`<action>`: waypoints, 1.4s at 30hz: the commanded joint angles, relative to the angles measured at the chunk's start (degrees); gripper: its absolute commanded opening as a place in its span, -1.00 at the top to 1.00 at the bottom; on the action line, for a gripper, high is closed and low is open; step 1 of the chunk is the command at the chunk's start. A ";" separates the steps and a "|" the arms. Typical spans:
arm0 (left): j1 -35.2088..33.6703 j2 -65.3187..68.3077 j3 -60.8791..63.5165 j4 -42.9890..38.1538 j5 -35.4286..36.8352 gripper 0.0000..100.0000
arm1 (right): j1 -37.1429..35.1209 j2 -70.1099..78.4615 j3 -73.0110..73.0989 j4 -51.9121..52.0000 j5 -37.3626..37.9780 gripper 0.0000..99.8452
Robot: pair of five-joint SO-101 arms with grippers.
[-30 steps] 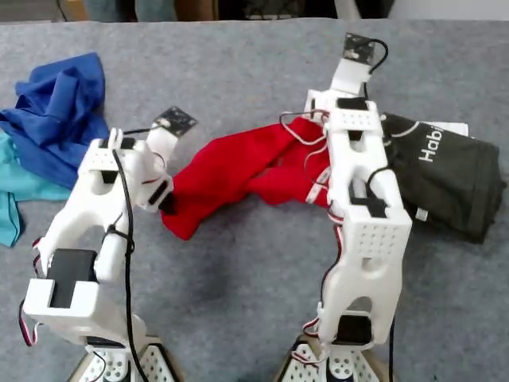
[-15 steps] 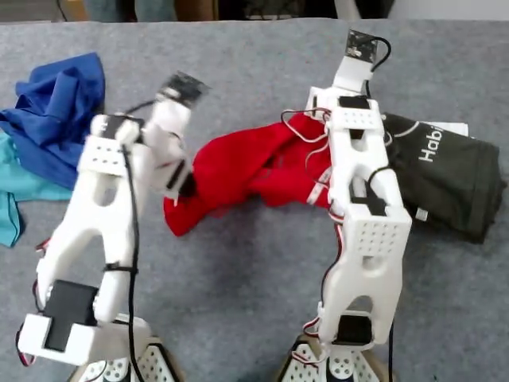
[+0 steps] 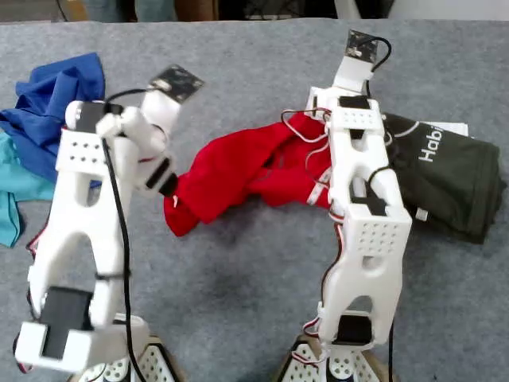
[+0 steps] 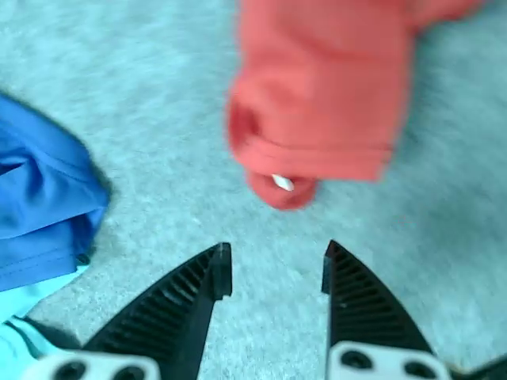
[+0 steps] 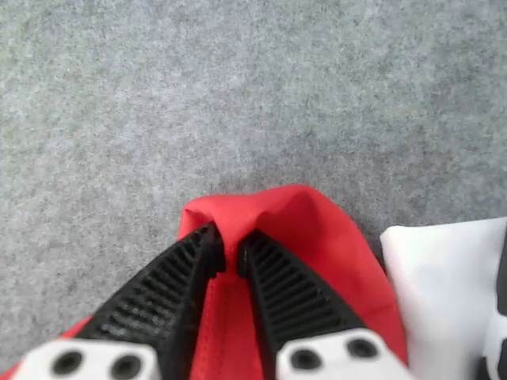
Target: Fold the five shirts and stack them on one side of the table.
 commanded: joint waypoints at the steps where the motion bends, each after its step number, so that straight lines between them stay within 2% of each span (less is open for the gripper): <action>1: 6.37 -6.95 1.63 0.53 3.34 0.60 | 0.88 -0.84 -3.03 -1.05 0.09 0.97; 6: 13.85 -10.11 19.74 -12.92 3.60 0.59 | 0.88 -0.84 -2.95 -0.79 0.09 0.97; 10: 16.48 -9.23 27.82 -20.92 3.69 0.59 | 0.88 -0.84 -2.95 -0.79 0.09 0.97; 15: 18.15 -7.38 29.85 -23.38 4.40 0.59 | 0.88 -0.84 -2.95 -0.79 0.09 0.97; 23: 17.71 -3.69 34.51 -32.53 6.42 0.59 | 0.88 -0.84 -2.77 -0.79 0.09 0.97; 35: 14.73 -2.46 36.79 -38.95 6.51 0.60 | 0.79 -0.84 -2.86 -0.79 0.09 0.97; 42: 14.90 -2.29 38.90 -41.49 6.15 0.73 | 0.79 -0.84 -2.86 -0.79 0.09 0.97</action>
